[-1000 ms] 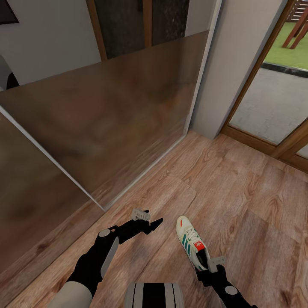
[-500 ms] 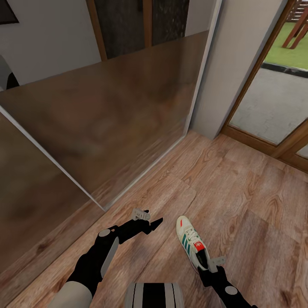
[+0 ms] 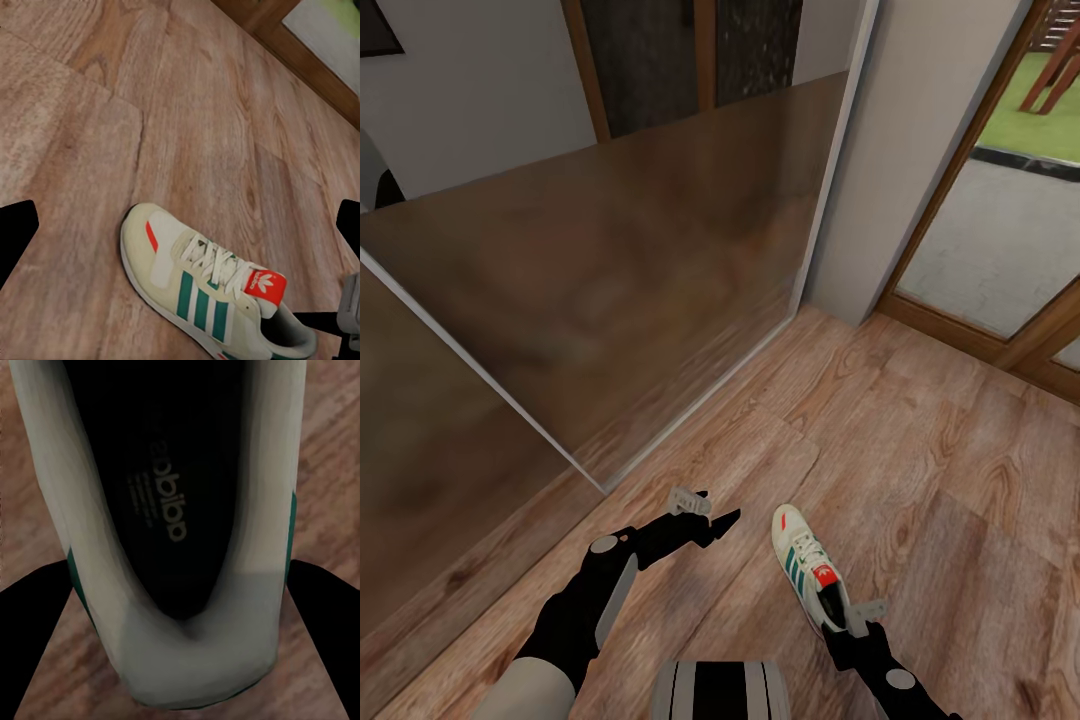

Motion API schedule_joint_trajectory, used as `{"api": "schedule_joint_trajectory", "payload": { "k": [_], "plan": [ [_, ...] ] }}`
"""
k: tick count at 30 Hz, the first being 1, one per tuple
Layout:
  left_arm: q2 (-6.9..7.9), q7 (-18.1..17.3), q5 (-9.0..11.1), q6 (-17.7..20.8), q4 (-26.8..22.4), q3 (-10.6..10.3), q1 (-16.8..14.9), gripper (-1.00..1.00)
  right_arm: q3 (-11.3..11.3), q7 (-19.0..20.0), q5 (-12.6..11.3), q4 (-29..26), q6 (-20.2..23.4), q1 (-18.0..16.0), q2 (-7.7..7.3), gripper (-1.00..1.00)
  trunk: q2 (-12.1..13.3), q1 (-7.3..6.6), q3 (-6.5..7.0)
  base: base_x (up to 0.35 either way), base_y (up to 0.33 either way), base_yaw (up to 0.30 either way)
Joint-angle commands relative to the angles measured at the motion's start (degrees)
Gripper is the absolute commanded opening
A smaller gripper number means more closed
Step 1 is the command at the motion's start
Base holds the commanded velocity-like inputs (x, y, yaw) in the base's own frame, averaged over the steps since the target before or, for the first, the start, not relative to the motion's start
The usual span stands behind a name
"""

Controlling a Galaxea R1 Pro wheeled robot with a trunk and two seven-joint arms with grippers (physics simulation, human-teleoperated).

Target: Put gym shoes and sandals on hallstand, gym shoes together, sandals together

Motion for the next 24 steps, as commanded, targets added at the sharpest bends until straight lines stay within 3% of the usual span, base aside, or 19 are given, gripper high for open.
{"api": "schedule_joint_trajectory", "payload": {
  "k": [1,24],
  "plan": [
    [0.00,-0.2,0.4,0.6,0.0,0.0,0.0,1.00,-0.4,0.5,0.3,0.0,-0.2,0.0,0.04,-1.00,0.0,-0.01,-0.03,0.000,0.000,0.000],
    [0.02,-0.2,0.5,0.6,-0.1,0.0,-0.1,1.00,-0.4,0.5,0.4,0.2,-2.3,0.0,-0.05,-1.00,0.3,-0.58,4.84,0.000,0.000,0.000]
  ]
}}
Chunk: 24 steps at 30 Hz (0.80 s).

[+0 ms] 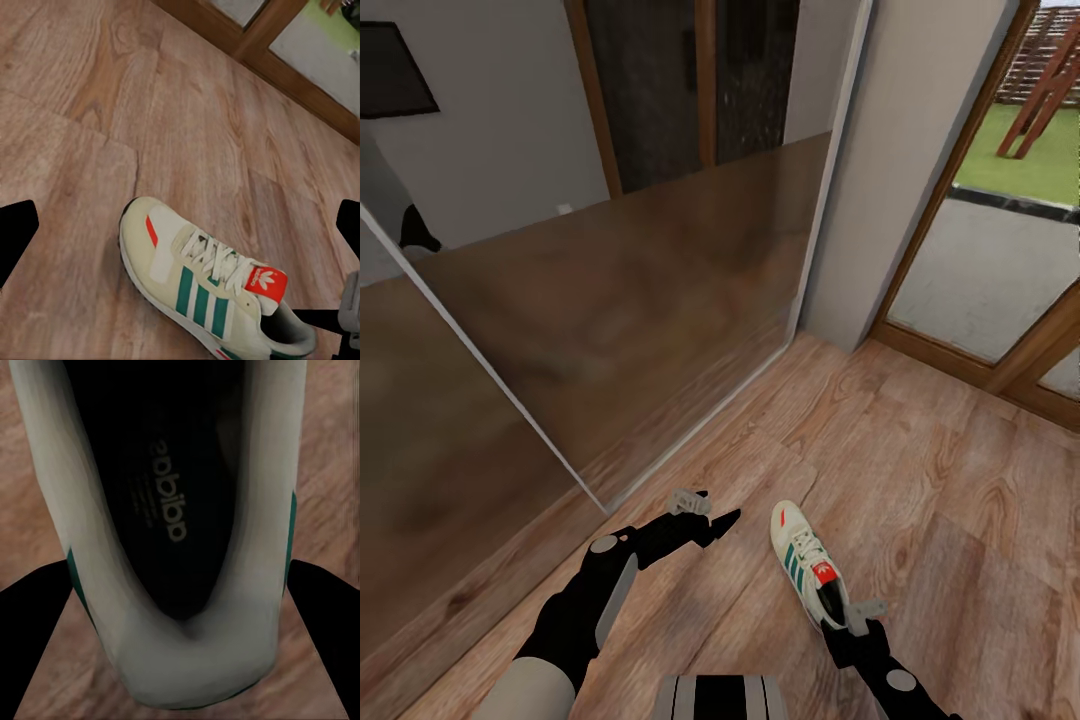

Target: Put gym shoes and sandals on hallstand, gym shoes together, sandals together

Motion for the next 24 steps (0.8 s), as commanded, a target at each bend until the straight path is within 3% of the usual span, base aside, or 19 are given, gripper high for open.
{"api": "schedule_joint_trajectory", "payload": {
  "k": [1,11,17,18,24],
  "plan": [
    [0.00,-0.2,0.4,0.6,0.0,0.0,0.0,1.00,-0.5,0.5,0.3,0.0,-0.2,0.0,0.04,-1.00,0.0,-0.03,0.19,0.000,0.000,0.000],
    [0.29,-0.7,0.4,0.5,-0.1,0.2,0.8,1.00,-0.4,0.5,0.3,0.0,-0.3,0.0,0.13,-1.00,0.1,-0.29,2.41,0.000,0.000,0.000],
    [1.20,-0.4,-0.1,0.7,-4.2,0.1,1.8,1.00,-0.4,0.5,0.3,0.1,-0.4,0.0,0.15,-1.00,0.2,-0.45,3.74,0.000,0.000,0.000],
    [4.75,0.0,-0.4,0.7,-5.1,0.5,5.8,1.00,-0.5,0.5,0.3,0.1,-1.8,0.0,0.06,-1.00,0.2,-0.47,4.04,0.000,0.000,-0.096],
    [6.06,2.5,-0.4,0.2,-4.4,1.4,11.7,1.00,-0.5,0.5,0.2,0.1,-6.0,0.2,-0.10,-1.00,0.3,-0.63,5.87,0.000,0.000,-0.111]
  ]
}}
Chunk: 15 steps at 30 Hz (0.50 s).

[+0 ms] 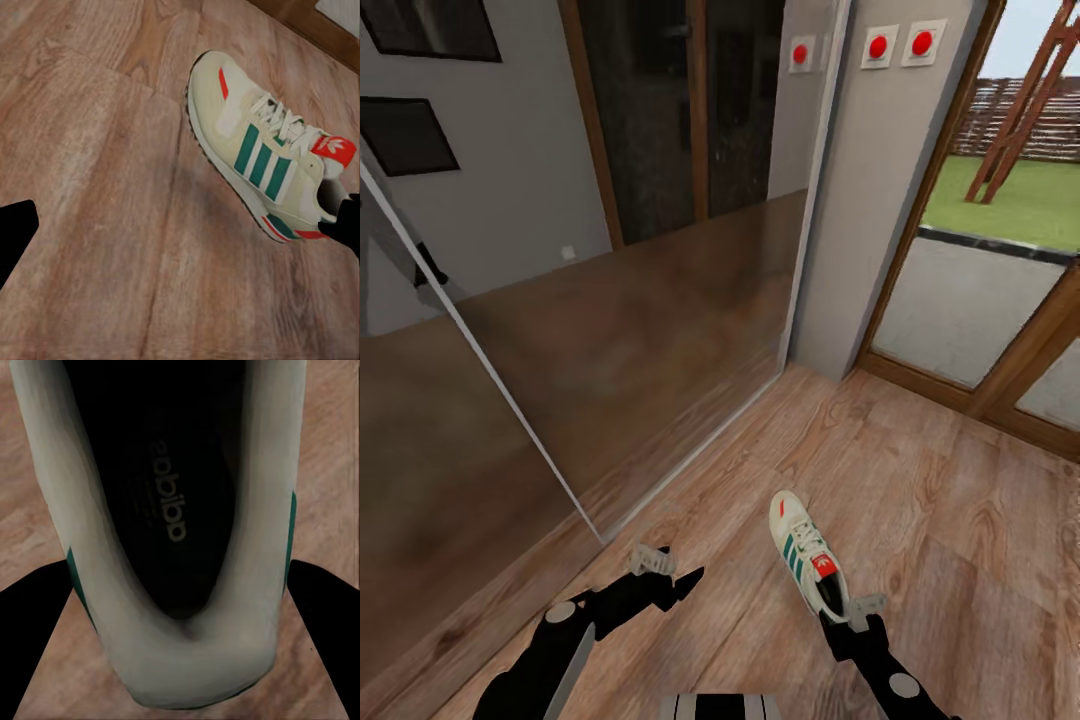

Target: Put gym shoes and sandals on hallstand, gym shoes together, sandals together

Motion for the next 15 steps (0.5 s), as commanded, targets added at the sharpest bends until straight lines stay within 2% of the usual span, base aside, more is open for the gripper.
{"api": "schedule_joint_trajectory", "payload": {
  "k": [1,8,15],
  "plan": [
    [0.01,0.1,0.4,0.2,0.0,0.3,0.6,1.00,-0.5,0.6,0.2,0.0,-0.4,0.0,-0.04,-1.00,0.0,-0.03,0.28,0.000,0.000,-0.119],
    [0.40,2.7,0.4,-7.2,0.1,1.6,5.0,1.00,-0.5,0.6,0.2,0.1,-0.9,0.1,-0.71,-1.00,0.5,-0.41,2.40,0.000,0.000,-0.127],
    [1.42,5.6,0.4,-9.1,0.5,1.7,7.4,1.00,-0.5,0.6,0.2,0.0,-1.0,0.1,-1.38,-1.00,3.3,-1.95,4.26,0.000,0.000,-0.135]
  ]
}}
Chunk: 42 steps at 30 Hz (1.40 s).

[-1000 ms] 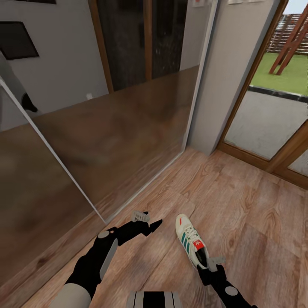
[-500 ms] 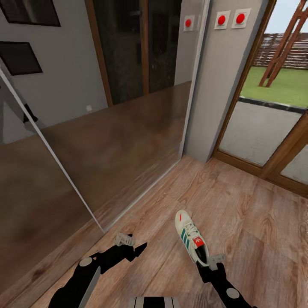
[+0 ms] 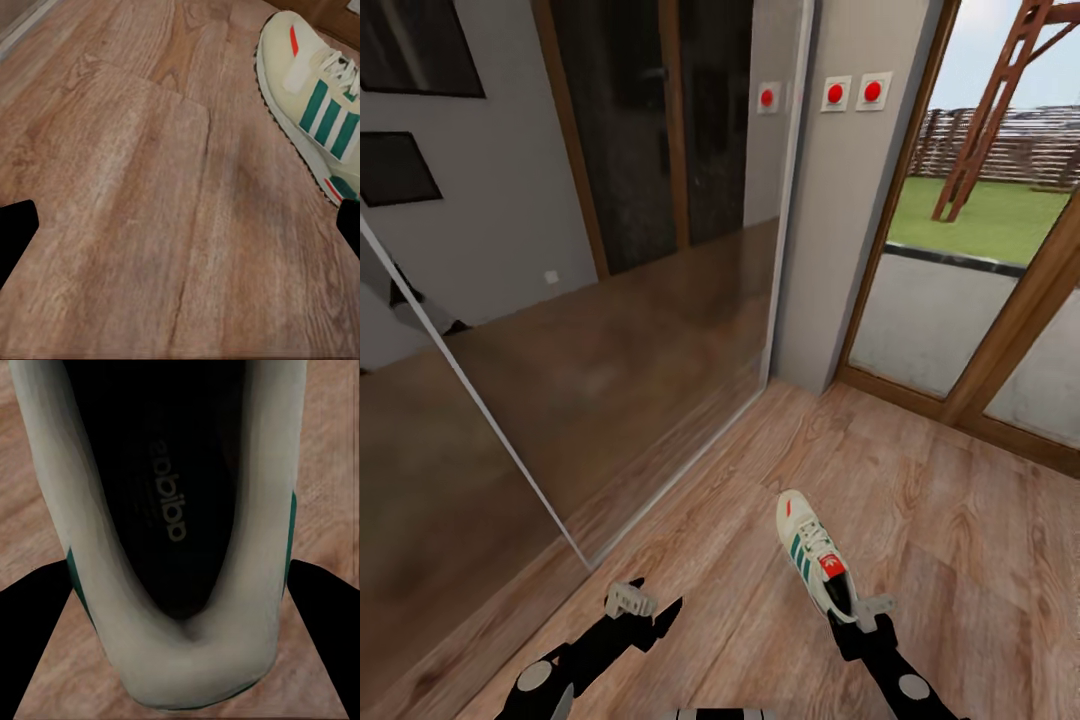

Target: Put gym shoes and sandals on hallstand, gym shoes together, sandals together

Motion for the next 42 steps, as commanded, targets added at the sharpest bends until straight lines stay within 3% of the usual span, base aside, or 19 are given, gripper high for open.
{"api": "schedule_joint_trajectory", "payload": {
  "k": [1,5,10,13,17,21,26,42],
  "plan": [
    [0.13,0.7,0.4,-0.3,0.5,0.0,0.6,1.00,-0.5,0.6,0.1,0.1,-0.3,0.0,-0.41,-1.00,0.4,-0.23,0.23,0.000,0.000,-0.137],
    [0.50,3.5,0.6,-1.9,2.1,1.9,1.7,1.00,-1.2,0.7,-1.3,0.1,-0.3,1.0,-1.48,-1.00,2.0,-1.11,1.30,0.000,0.000,-0.137],
    [0.65,5.0,0.6,-6.3,4.9,6.8,2.2,1.00,-2.6,1.1,-5.8,0.1,-1.1,2.5,-2.16,-1.00,4.0,-2.21,2.63,0.000,0.000,-0.137],
    [0.65,5.3,0.5,-7.3,8.6,10.5,2.3,1.00,-2.8,1.1,-6.7,0.2,-4.0,4.2,-2.55,-1.00,4.8,-2.65,3.25,0.000,0.000,-0.137],
    [0.66,5.4,0.3,-8.9,11.6,11.9,2.3,1.00,-2.9,0.9,-6.9,0.2,-6.3,6.4,-2.56,-1.00,4.8,-2.65,3.60,0.000,0.000,-0.137],
    [0.41,7.8,0.2,-12.0,13.3,11.8,2.3,1.00,-2.8,0.9,-6.9,1.1,-6.9,7.3,-2.28,-1.00,4.8,-2.65,3.95,0.000,0.000,-0.136],
    [0.08,10.5,-1.0,-12.9,13.6,11.6,2.3,1.00,-2.8,0.8,-6.9,2.7,-8.2,7.5,-2.20,-1.00,4.8,-2.65,4.39,0.000,-0.107,-0.127],
    [-0.09,11.1,-1.7,-13.2,13.7,11.7,2.3,1.00,-2.8,0.8,-6.8,3.2,-8.9,7.6,-1.95,-1.00,4.8,-2.65,4.86,0.000,-0.262,-0.033]
  ]
}}
